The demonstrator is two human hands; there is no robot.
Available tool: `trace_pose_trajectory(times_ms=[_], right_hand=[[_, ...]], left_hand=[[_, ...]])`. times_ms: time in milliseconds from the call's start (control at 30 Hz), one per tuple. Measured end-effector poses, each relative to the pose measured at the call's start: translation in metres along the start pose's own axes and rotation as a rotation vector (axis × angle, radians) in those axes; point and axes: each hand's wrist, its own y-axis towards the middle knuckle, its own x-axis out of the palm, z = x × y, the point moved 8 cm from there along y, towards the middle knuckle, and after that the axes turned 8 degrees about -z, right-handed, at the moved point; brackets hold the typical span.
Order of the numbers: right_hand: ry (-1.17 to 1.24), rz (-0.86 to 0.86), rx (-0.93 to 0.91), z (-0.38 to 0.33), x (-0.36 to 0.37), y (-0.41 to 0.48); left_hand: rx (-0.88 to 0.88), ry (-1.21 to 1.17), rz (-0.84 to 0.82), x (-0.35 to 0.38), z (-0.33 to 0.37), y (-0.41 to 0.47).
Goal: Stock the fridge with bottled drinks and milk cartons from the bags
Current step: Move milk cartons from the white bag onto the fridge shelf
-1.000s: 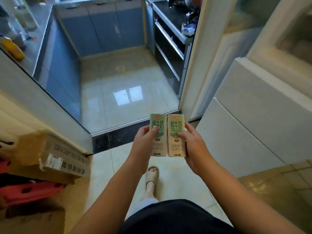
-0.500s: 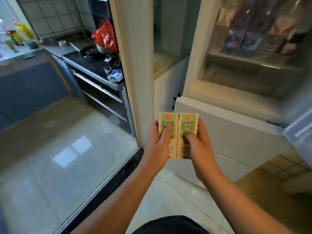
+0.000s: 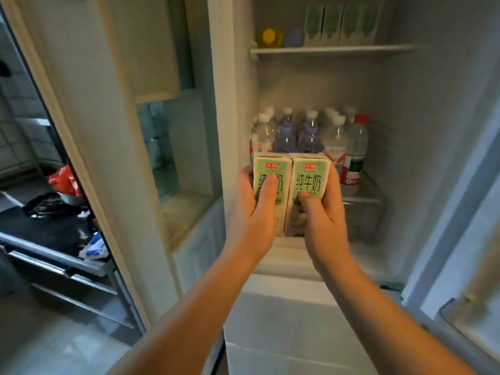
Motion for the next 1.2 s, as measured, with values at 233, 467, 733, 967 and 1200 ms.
trace_pose_trajectory(times_ms=[233, 467, 733, 967, 1200], right_hand=[[0.026, 0.047, -0.252, -0.036, -0.038, 0.127], [-0.041, 0.069, -0.421, -0.074, -0.070, 0.226], [-0.112, 0.178, -0.452, -0.104, -0.109, 0.314], [-0.255, 0.178, -0.129, -0.084, -0.144, 0.384], [-0.283, 0.042, 0.147, -0.039, -0.151, 0.417]], left_hand=[[0.237, -0.036, -0.067, 0.037, 0.052, 0.124], [0.413, -0.094, -0.093, 0.068, 0.096, 0.226], [0.336, -0.014, -0.141, 0.107, 0.137, 0.327], [0.032, 0.176, -0.228, 0.129, 0.125, 0.405], [-0.153, 0.299, -0.360, 0.125, 0.090, 0.434]])
